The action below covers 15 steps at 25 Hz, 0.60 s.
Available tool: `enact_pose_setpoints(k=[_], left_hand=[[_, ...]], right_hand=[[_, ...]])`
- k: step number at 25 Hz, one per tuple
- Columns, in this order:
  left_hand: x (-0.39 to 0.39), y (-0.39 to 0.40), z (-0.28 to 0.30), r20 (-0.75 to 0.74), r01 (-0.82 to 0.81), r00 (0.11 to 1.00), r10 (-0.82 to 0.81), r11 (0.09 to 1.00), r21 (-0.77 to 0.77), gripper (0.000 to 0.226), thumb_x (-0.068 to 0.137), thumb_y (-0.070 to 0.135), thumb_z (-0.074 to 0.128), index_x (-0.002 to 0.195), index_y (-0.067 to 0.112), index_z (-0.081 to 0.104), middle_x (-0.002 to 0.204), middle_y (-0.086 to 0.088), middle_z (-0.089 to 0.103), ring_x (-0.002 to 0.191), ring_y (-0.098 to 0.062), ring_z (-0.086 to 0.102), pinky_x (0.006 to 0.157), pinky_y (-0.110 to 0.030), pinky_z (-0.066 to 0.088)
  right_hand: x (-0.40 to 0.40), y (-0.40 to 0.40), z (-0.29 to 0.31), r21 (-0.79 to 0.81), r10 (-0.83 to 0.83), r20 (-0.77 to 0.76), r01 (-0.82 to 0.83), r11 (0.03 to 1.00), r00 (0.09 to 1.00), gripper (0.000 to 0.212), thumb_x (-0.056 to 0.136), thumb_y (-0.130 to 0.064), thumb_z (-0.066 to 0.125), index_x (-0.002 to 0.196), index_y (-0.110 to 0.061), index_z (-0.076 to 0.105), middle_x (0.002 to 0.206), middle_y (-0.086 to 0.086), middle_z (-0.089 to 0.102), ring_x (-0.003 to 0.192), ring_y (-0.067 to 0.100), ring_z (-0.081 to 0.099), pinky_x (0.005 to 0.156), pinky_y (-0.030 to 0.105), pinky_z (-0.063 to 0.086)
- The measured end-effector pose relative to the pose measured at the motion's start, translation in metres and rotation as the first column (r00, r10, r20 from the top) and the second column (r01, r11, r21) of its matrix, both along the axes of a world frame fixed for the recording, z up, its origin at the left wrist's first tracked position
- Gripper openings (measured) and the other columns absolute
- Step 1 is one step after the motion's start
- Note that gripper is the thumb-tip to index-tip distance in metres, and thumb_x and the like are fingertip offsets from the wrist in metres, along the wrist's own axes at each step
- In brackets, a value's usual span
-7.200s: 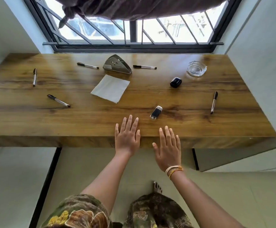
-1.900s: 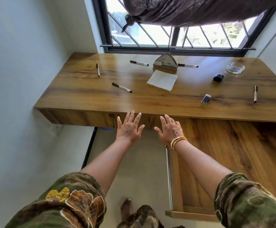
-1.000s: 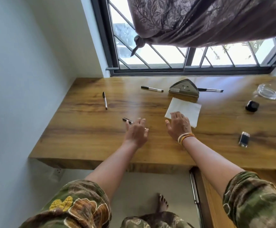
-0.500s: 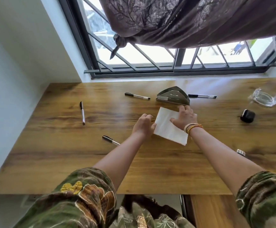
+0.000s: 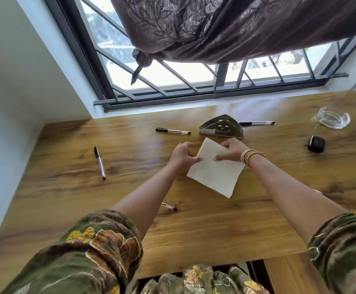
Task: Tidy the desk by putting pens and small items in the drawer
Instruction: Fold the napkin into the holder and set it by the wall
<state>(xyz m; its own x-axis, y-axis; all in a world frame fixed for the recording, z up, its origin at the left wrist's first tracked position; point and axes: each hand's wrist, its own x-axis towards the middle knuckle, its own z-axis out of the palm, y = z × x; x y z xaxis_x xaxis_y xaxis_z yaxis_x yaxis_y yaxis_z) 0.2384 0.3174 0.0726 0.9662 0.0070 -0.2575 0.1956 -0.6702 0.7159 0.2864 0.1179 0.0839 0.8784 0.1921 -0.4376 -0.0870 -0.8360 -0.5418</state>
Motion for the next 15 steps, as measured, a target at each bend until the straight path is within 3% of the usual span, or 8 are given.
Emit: enact_pose_setpoints(k=[3,6,8,10,13,15], left_hand=[[0.012,0.009,0.005,-0.058,0.009,0.998,-0.020,0.985,-0.172,0.064,0.073,0.028,0.082,0.129,0.011,0.057,0.119,-0.006,0.063,0.105,-0.023,0.061,0.089,-0.038,0.054],[0.018,0.016,0.011,-0.130,0.005,0.990,-0.045,0.957,-0.291,0.037,0.077,0.020,0.077,0.109,0.005,0.066,0.105,-0.007,0.064,0.097,-0.025,0.062,0.084,-0.037,0.054],[0.022,0.022,0.009,-0.154,-0.070,0.988,0.016,0.933,-0.352,0.031,0.078,0.019,0.076,0.103,0.002,0.068,0.104,-0.011,0.065,0.096,-0.028,0.062,0.084,-0.039,0.054],[0.026,0.031,0.006,-0.197,-0.162,0.978,0.075,0.865,-0.475,0.044,0.069,0.021,0.081,0.103,-0.003,0.068,0.110,-0.019,0.066,0.104,-0.036,0.063,0.089,-0.048,0.054],[0.032,0.040,-0.002,-0.294,-0.301,0.944,0.149,0.752,-0.586,0.079,0.045,0.033,0.085,0.111,-0.006,0.066,0.116,-0.023,0.066,0.107,-0.042,0.063,0.089,-0.057,0.053],[0.032,0.042,-0.004,-0.327,-0.342,0.930,0.167,0.720,-0.604,0.085,0.042,0.034,0.085,0.114,-0.006,0.063,0.117,-0.023,0.065,0.107,-0.042,0.063,0.089,-0.058,0.052]], right_hand=[[0.001,0.010,0.014,0.242,0.012,-0.107,0.015,0.970,0.994,0.027,0.072,-0.022,0.081,0.096,-0.015,0.070,0.090,0.006,0.068,0.085,0.024,0.066,0.065,0.029,0.054],[0.010,0.017,0.024,0.298,-0.038,-0.128,0.075,0.952,0.991,0.020,0.073,-0.023,0.082,0.089,-0.017,0.072,0.089,0.005,0.069,0.081,0.021,0.067,0.065,0.028,0.055],[0.014,0.016,0.024,0.328,-0.090,-0.162,0.140,0.934,0.983,0.018,0.074,-0.024,0.081,0.087,-0.017,0.069,0.090,0.004,0.069,0.083,0.022,0.066,0.066,0.028,0.055],[0.013,0.015,0.018,0.436,-0.166,-0.257,0.267,0.859,0.952,0.027,0.073,-0.019,0.081,0.094,-0.013,0.066,0.095,0.007,0.068,0.090,0.025,0.065,0.068,0.031,0.056],[0.004,0.019,-0.002,0.596,-0.288,-0.461,0.534,0.600,0.839,0.046,0.076,-0.007,0.076,0.119,-0.005,0.057,0.108,0.014,0.066,0.101,0.031,0.064,0.078,0.041,0.058],[-0.004,0.026,-0.010,0.585,-0.351,-0.481,0.592,0.554,0.804,0.042,0.078,-0.004,0.074,0.117,-0.003,0.057,0.111,0.017,0.066,0.100,0.031,0.064,0.076,0.040,0.058]])
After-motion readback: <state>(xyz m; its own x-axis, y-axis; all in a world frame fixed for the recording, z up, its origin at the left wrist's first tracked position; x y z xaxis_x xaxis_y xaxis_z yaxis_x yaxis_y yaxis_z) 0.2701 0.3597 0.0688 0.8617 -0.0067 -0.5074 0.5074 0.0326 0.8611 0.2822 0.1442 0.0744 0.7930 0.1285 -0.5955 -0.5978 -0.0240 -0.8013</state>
